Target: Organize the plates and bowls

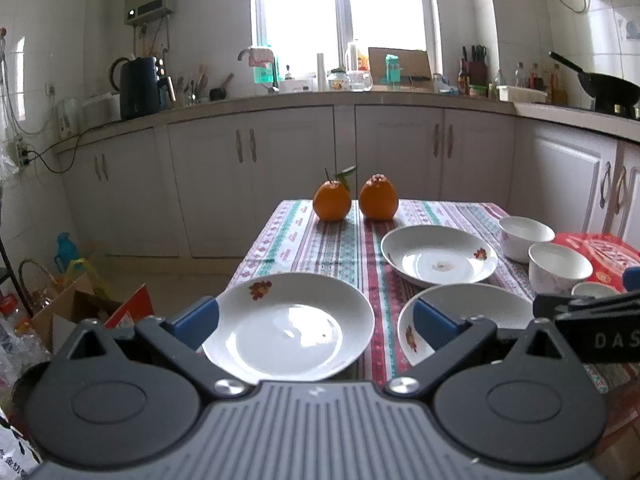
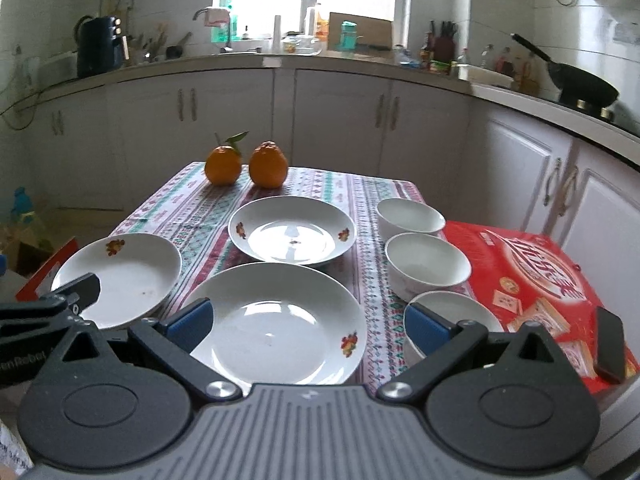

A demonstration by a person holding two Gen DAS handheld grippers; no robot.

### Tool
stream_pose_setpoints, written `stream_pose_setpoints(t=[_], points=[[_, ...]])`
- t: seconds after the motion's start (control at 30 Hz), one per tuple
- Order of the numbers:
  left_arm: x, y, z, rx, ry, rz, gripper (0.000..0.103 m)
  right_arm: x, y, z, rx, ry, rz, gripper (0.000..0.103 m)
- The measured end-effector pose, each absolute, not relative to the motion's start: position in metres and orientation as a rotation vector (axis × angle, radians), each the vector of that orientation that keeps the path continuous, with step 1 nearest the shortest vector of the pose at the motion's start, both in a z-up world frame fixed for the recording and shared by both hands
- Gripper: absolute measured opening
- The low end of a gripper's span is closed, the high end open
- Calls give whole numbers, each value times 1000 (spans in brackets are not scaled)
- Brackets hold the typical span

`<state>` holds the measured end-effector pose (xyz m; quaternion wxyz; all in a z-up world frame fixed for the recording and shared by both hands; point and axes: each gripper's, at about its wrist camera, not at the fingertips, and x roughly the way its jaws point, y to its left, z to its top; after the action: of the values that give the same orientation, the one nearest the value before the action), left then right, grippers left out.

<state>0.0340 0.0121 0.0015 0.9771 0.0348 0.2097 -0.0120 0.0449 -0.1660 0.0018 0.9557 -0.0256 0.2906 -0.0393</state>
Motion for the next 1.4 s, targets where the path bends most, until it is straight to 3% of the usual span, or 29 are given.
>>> stream_pose_setpoints(t=[0.87,1.4], points=[[86,92,-35,7,594,-70,102,164,-128,2,-97,617,206,103],[79,126,-69,196,629,-210,102,225,-79,-17,-91,776,476,103]])
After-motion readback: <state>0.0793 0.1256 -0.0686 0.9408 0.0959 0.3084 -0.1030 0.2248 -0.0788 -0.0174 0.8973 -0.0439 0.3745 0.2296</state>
